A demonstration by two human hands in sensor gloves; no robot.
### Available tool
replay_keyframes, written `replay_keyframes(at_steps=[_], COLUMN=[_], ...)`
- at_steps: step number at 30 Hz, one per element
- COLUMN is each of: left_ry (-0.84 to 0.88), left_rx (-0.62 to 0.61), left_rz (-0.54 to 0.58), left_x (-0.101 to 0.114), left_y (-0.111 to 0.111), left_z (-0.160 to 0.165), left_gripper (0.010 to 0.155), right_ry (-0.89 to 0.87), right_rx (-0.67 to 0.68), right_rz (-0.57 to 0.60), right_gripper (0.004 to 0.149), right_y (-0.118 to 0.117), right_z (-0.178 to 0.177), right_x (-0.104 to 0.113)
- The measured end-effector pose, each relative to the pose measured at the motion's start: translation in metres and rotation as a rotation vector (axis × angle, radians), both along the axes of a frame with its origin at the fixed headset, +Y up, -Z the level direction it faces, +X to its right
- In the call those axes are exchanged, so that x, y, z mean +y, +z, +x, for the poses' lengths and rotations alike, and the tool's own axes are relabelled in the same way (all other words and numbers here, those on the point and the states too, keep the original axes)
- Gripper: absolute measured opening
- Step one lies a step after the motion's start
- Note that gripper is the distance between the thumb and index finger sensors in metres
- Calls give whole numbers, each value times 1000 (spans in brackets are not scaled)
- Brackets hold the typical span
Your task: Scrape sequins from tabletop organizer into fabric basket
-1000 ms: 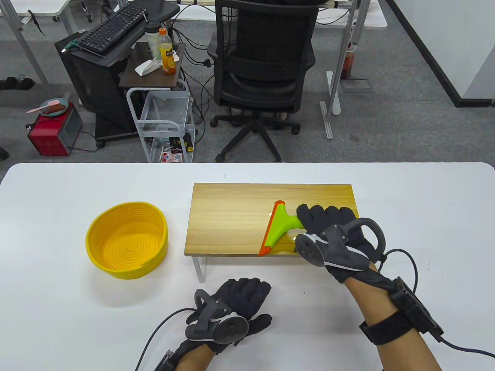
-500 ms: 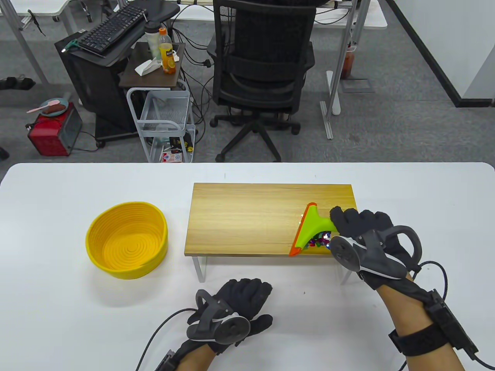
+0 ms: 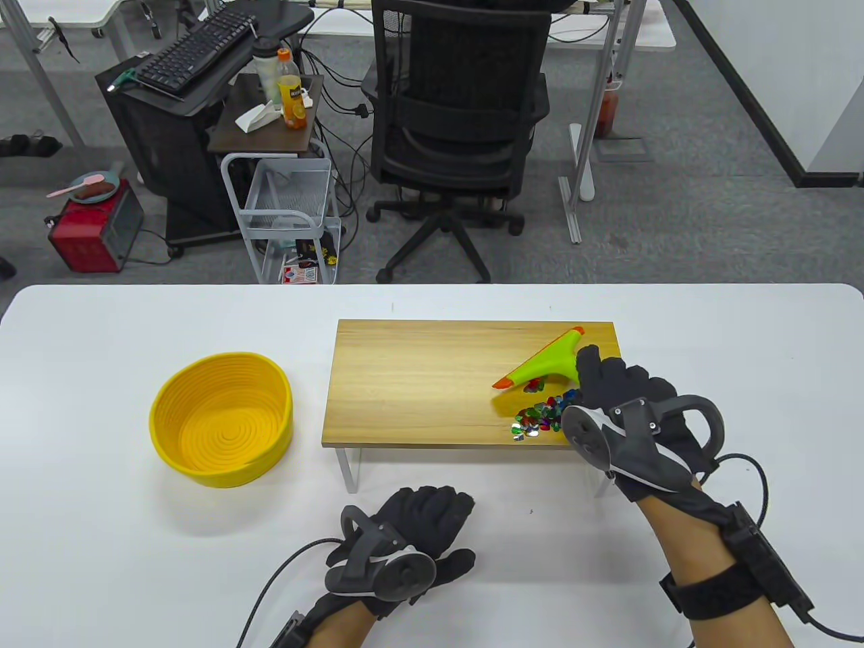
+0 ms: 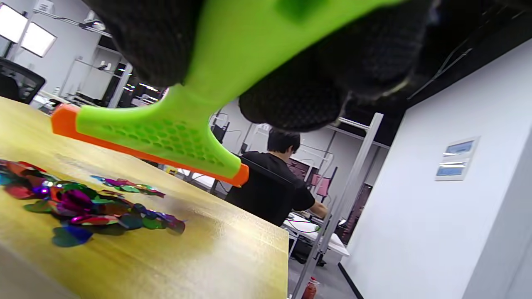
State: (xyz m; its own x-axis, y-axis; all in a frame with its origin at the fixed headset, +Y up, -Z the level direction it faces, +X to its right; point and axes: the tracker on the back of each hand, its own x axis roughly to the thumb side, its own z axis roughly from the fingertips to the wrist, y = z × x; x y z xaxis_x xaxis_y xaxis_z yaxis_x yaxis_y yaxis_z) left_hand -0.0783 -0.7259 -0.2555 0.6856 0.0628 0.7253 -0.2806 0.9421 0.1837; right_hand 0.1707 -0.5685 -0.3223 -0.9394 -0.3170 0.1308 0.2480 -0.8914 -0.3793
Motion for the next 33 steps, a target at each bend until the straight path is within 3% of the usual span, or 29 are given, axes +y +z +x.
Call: replay_keyframes(at_steps=[18, 33], left_ry=[1, -2], left_rx=[1, -1], left_rz=[-2, 2], left_x=[0, 0], left_y=[-1, 0], left_z=[-1, 0], left_gripper=[76, 76], right_ry=[2, 4], right_rx=[-98, -72], right_rz=[-10, -29], right_gripper=[55, 55], right_y=[-10, 18], right_z=[-10, -5], right_x=[-16, -15])
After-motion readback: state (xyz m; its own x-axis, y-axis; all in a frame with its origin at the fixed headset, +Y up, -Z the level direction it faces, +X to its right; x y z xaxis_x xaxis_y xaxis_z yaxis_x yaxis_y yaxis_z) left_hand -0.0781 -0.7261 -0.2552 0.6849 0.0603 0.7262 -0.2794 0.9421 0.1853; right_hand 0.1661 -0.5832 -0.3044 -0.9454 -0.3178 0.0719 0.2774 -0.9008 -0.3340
